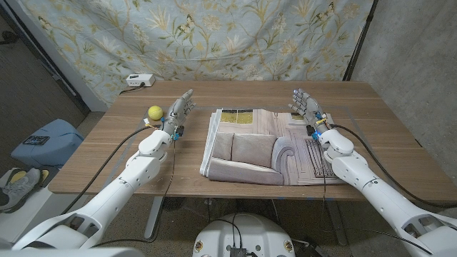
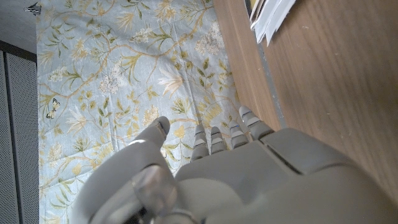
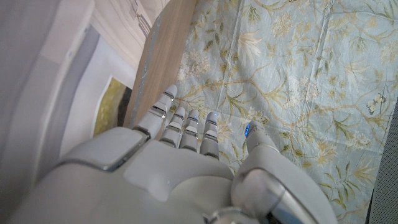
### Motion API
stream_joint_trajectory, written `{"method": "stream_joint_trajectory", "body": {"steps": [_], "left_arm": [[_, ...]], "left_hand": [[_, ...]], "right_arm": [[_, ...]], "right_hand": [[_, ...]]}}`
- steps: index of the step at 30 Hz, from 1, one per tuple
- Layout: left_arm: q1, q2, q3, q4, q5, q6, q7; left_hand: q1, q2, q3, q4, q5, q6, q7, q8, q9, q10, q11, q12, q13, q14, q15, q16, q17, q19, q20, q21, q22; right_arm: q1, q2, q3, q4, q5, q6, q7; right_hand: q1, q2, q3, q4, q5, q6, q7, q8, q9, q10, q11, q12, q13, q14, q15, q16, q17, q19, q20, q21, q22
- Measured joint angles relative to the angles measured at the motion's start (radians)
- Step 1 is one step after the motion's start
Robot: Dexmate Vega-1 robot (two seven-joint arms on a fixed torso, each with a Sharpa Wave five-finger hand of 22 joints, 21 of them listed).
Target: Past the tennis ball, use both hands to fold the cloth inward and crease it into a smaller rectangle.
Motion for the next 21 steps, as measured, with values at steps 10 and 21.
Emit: {"method": "stream_joint_trajectory", "body": {"steps": [10, 21], "left_arm": [[0.012, 0.008, -0.004, -0.016, -0.003, 0.004, 0.003], [0.030, 0.022, -0.006, -0.041, -0.004, 0.006, 0.006]], "left_hand": [[0.000, 0.000, 0.000, 0.000, 0.000, 0.000, 0.000, 0.000, 0.000, 0.000, 0.000, 0.000, 0.001, 0.000, 0.000, 0.000, -0.001, 0.000, 0.000, 0.000, 0.000], [0.000, 0.000, 0.000, 0.000, 0.000, 0.000, 0.000, 0.000, 0.000, 0.000, 0.000, 0.000, 0.001, 0.000, 0.000, 0.000, -0.002, 0.000, 0.000, 0.000, 0.000]], "right_arm": [[-0.020, -0.012, 0.007, -0.017, 0.004, -0.007, -0.007], [-0.032, -0.022, 0.008, -0.035, 0.003, -0.008, -0.011]], "right_hand": [[0.000, 0.000, 0.000, 0.000, 0.000, 0.001, -0.001, 0.000, 0.000, 0.000, 0.000, 0.000, 0.000, 0.000, 0.000, 0.000, 0.000, 0.000, 0.000, 0.000, 0.000], [0.000, 0.000, 0.000, 0.000, 0.000, 0.003, -0.003, 0.000, 0.000, 0.000, 0.000, 0.000, 0.000, 0.000, 0.000, 0.000, 0.000, 0.000, 0.000, 0.000, 0.000]]}}
